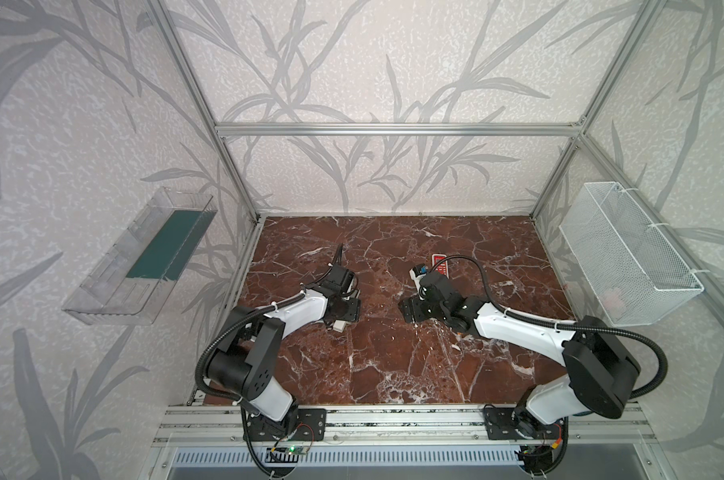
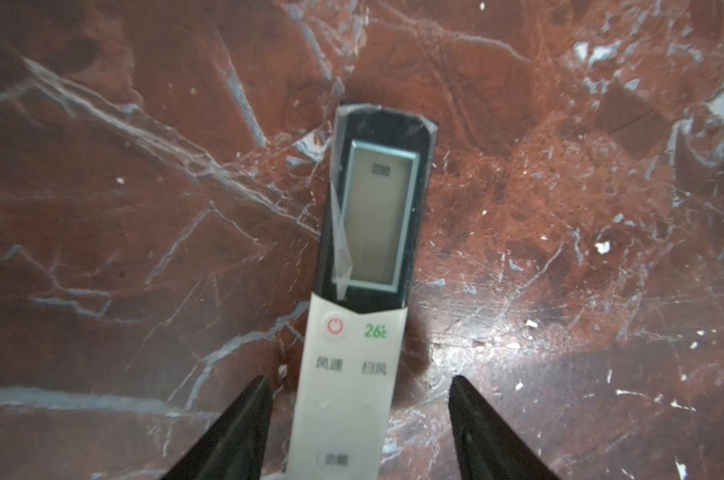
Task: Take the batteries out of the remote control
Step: 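Reach the left gripper to the white slim remote while the right gripper approaches it, then grasp the white remote's display end with the left gripper and lift it upright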
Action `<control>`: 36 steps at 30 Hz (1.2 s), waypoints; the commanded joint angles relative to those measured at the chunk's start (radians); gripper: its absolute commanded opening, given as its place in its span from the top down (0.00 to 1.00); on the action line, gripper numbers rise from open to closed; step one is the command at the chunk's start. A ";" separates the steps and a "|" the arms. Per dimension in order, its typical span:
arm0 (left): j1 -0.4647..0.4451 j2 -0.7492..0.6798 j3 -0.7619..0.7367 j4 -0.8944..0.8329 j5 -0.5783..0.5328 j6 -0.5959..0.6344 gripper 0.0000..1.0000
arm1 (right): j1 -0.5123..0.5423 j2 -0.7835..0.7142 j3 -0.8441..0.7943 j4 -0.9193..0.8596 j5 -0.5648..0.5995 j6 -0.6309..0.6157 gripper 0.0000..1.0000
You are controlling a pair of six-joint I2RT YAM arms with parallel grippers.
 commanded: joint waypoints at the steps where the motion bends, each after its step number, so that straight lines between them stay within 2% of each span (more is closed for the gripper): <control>1: -0.018 0.018 0.037 0.019 -0.028 -0.034 0.35 | 0.001 -0.037 -0.001 0.013 -0.032 0.028 0.11; 6: -0.022 0.032 0.038 0.028 -0.070 -0.062 0.48 | 0.002 -0.072 -0.017 0.040 -0.048 0.057 0.11; 11: -0.022 0.008 0.024 0.072 -0.046 -0.063 0.63 | 0.001 -0.110 -0.029 0.058 -0.047 0.073 0.11; 16: -0.022 -0.025 0.026 0.094 -0.025 -0.078 0.72 | 0.000 -0.128 -0.039 0.099 -0.072 0.074 0.12; 21: -0.022 -0.123 0.032 0.114 0.065 -0.074 0.79 | -0.001 -0.144 -0.050 0.169 -0.154 0.080 0.11; 25: -0.019 -0.241 0.022 0.187 0.151 -0.076 0.82 | -0.020 -0.160 -0.048 0.238 -0.286 0.089 0.11; 32: -0.005 -0.463 -0.056 0.529 0.383 -0.137 0.82 | -0.074 -0.178 -0.027 0.418 -0.560 0.153 0.11; 36: -0.002 -0.527 -0.040 0.624 0.488 -0.170 0.82 | -0.093 -0.169 0.004 0.528 -0.707 0.211 0.11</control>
